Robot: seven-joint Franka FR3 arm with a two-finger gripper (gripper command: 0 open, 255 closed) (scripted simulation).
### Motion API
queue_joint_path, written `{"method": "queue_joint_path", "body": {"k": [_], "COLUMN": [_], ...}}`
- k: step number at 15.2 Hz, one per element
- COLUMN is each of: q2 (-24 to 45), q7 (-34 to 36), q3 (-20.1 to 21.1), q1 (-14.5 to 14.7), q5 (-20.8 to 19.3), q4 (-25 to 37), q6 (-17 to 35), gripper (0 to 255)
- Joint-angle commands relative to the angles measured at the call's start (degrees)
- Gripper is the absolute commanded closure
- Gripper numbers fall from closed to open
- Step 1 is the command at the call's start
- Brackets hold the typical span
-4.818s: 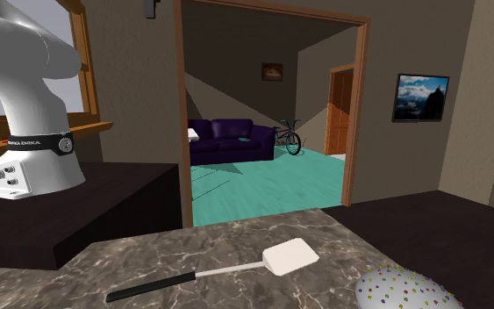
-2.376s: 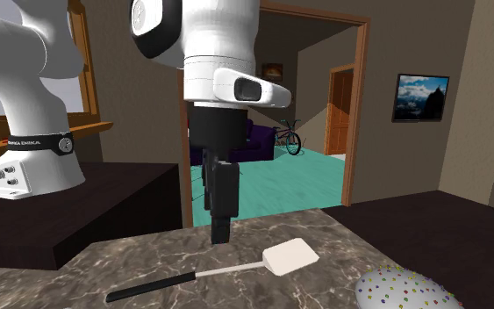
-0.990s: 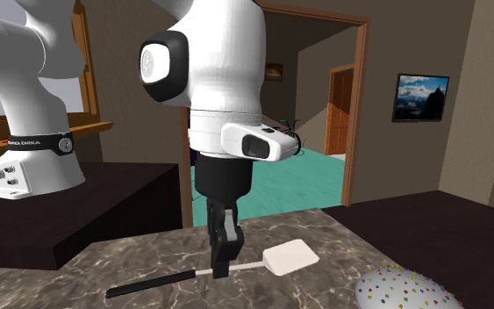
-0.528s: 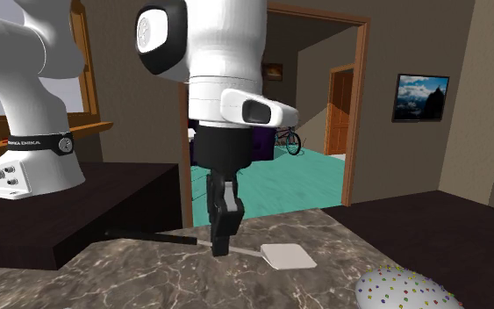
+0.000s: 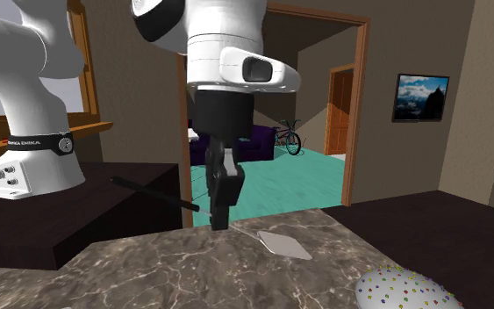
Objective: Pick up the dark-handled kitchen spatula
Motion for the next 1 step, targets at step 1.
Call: {"method": "queue_joint_path", "body": {"k": [1], "q2": [-0.42], "q7": [0.17], "q3": [-0.12], "q1": [0.14], "q5": [-0.20], "q4": [-0.09], "q6": [-0.36], "gripper": [255]}}
